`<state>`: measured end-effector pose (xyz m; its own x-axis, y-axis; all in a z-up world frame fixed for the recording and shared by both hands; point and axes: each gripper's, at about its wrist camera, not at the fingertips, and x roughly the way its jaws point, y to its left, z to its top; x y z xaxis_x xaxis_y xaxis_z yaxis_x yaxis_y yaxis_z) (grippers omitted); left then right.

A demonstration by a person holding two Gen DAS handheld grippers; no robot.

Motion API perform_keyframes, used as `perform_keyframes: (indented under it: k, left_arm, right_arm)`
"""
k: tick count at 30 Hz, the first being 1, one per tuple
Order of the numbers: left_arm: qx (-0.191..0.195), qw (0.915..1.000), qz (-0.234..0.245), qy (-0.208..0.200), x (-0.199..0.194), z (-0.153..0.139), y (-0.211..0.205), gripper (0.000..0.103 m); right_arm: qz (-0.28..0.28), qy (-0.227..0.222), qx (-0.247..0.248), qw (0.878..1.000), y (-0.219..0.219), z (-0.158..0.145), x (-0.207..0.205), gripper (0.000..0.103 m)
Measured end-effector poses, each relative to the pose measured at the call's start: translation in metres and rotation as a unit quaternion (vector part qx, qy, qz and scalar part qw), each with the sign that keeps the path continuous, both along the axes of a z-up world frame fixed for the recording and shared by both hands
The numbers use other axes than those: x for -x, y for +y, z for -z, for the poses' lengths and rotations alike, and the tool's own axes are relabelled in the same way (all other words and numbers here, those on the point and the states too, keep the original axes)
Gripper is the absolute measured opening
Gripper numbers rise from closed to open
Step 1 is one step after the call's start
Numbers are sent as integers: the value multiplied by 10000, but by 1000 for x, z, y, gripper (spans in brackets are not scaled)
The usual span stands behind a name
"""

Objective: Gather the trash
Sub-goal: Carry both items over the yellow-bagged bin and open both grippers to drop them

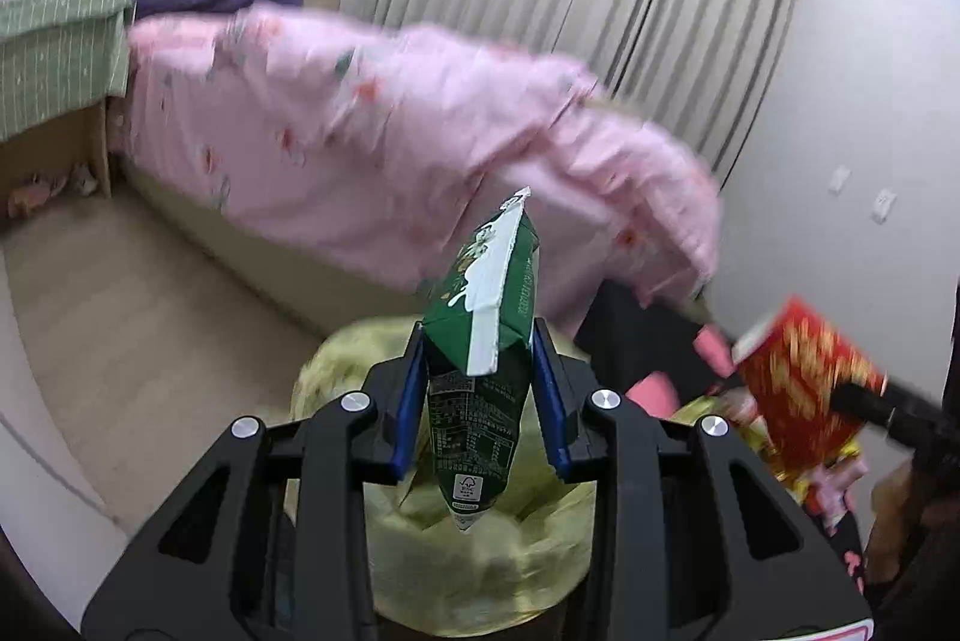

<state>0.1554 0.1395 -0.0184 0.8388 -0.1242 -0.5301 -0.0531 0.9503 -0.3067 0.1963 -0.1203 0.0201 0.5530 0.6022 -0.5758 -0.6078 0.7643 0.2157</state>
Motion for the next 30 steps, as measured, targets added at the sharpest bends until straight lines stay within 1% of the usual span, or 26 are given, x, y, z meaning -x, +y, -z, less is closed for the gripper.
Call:
perform_keyframes:
  k: [2,3,6,8,10,14,17,22,25,30]
  left_arm:
    - [-95,9990,-35,427,-14,20,2,31]
    - [-139,9983,-17,563,-18,28,2,31]
    - [-430,9966,63,705,-18,44,-5,31]
    - [-489,9957,96,781,-19,51,-8,31]
    - [-502,9952,93,838,-18,57,-6,31]
    - [-424,9944,84,969,-21,67,-6,31]
    - [-365,9940,65,1028,-24,71,-3,31]
    - [-286,9930,88,1146,-28,78,-2,31]
    - [-136,9918,180,1255,-30,83,-3,31]
    - [-113,9905,337,1328,-32,89,-10,31]
  right_arm:
    - [-225,361,32,9991,22,17,-29,49]
    - [-268,479,76,9985,29,23,-38,49]
    - [-412,974,301,9939,54,55,-69,49]
    - [-486,1222,370,9906,65,71,-81,49]
    - [-531,1342,446,9885,72,82,-87,49]
    - [-609,1331,778,9862,83,94,-92,49]
    - [-657,1293,941,9849,82,100,-96,49]
    - [-667,1073,1440,9815,84,112,-93,49]
    - [-712,979,1517,9810,82,114,-90,49]
    - [-825,759,1663,9797,83,110,-84,49]
